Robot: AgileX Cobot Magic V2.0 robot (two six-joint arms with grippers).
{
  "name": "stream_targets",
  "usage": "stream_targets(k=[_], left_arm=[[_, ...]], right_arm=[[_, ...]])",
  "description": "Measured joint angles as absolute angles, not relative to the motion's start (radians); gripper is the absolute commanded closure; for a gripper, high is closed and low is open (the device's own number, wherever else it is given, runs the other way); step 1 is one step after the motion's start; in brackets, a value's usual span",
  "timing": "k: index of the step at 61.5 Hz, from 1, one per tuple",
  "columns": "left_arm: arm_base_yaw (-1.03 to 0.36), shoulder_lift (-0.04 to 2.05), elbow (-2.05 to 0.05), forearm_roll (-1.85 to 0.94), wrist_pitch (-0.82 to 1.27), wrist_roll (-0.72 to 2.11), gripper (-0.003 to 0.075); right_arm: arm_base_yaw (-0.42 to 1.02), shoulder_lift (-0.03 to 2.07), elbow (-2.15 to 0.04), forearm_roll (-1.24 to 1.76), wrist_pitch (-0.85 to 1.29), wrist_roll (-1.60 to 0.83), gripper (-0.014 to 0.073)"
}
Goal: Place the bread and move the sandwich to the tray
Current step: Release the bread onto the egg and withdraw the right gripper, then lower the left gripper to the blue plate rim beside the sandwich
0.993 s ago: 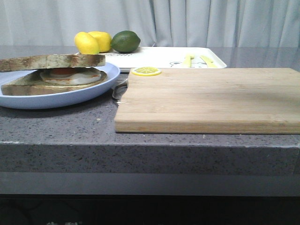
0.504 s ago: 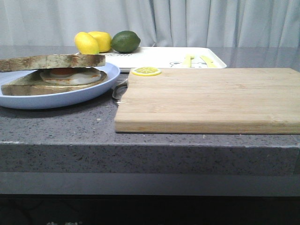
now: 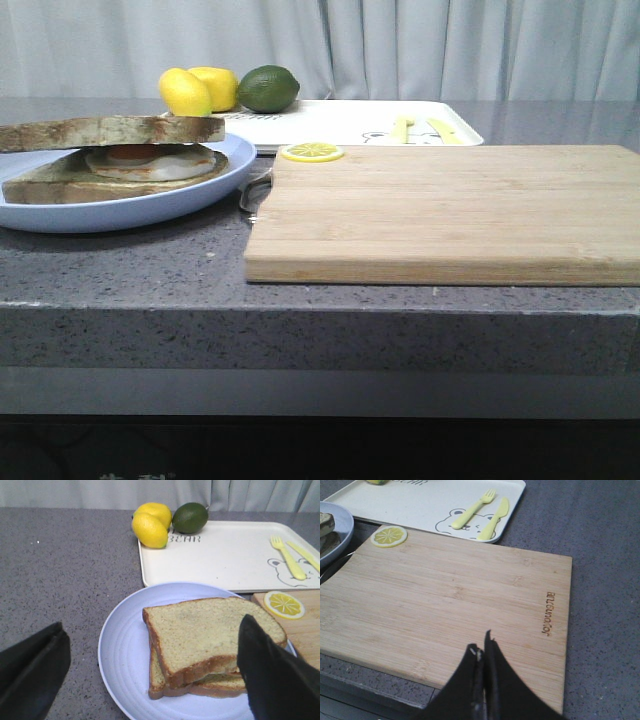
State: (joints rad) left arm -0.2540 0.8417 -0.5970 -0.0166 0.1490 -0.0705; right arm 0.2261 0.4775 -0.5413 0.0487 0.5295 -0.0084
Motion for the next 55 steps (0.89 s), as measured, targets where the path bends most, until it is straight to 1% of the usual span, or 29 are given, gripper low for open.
stream_targets(k=[8,22,29,43,55], left_arm=[[-0.240,0.921,-0.639,-0.017,0.193,-0.070,0.0087],[-0.120,1.092,-0.764,-0.044,0.291,-0.074,0.0101],[-0.088,1.163,-0.821,-0.050,0.321,-0.076,0.0101],[-0.085,1.347,-0.938,-0.055,0.412,-0.076,0.0101],[-0.085,1.470,-0.998,-0.055,0.454,-0.076,0.0101]], right_arm=[[0.226,0.478,-0.541,0.049,0.528,-0.008,0.0654],[0.226,0.478,-0.541,0.049,0.527,-0.008,0.0654],[0.226,0.478,-0.541,0.049,0.527,-0.008,0.0654],[0.226,0.478,-0.541,0.049,0.525,-0.008,0.0654],[0.226,0.478,-0.541,0.049,0.525,-0.008,0.0654]])
